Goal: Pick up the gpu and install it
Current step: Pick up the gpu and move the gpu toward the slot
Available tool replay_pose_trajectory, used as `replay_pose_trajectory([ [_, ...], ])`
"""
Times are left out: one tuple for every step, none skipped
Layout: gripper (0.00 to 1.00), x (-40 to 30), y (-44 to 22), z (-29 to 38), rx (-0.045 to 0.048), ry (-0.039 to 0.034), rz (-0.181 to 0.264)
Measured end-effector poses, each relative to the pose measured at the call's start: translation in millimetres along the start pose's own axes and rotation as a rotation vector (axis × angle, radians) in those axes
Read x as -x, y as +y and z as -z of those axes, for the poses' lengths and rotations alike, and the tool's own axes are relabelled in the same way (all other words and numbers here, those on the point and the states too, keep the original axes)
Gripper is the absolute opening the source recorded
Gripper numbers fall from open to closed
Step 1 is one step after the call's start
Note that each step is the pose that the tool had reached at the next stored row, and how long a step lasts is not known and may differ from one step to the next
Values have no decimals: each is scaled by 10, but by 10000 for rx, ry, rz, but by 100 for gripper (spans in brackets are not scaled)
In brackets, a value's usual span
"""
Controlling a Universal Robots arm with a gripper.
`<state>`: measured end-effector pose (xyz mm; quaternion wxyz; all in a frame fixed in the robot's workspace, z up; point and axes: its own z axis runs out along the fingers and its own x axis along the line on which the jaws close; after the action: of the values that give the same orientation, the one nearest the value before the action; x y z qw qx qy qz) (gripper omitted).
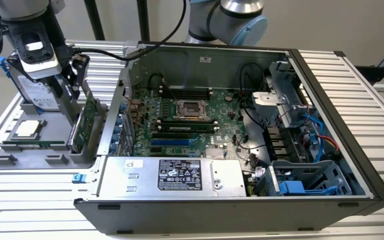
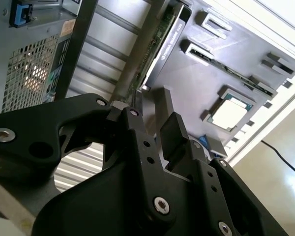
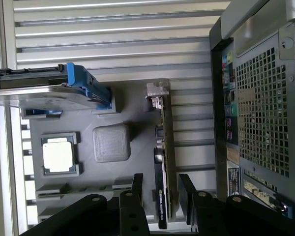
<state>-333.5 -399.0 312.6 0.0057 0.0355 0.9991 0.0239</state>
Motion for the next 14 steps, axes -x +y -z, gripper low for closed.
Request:
replay_pose_trajectory([
  [100, 0, 0, -3, 0, 0, 0],
  [100, 0, 0, -5, 0, 1, 0],
  [100, 0, 0, -8, 0, 0, 0],
  [100, 0, 0, -11, 0, 0, 0],
  [100, 0, -1, -13, 0, 0, 0],
  [100, 0, -1, -16, 0, 0, 0],
  [100, 0, -1, -19, 0, 0, 0],
  [100, 0, -1, -21, 0, 0, 0],
  [100, 0, -1, -24, 0, 0, 0],
  [100, 0, -1, -27, 0, -1, 0],
  [100, 0, -2, -31, 1, -1, 0],
  [100, 0, -2, -34, 0, 0, 0],
  [100, 0, -2, -36, 0, 0, 0],
  [100, 0, -2, -39, 0, 1, 0],
])
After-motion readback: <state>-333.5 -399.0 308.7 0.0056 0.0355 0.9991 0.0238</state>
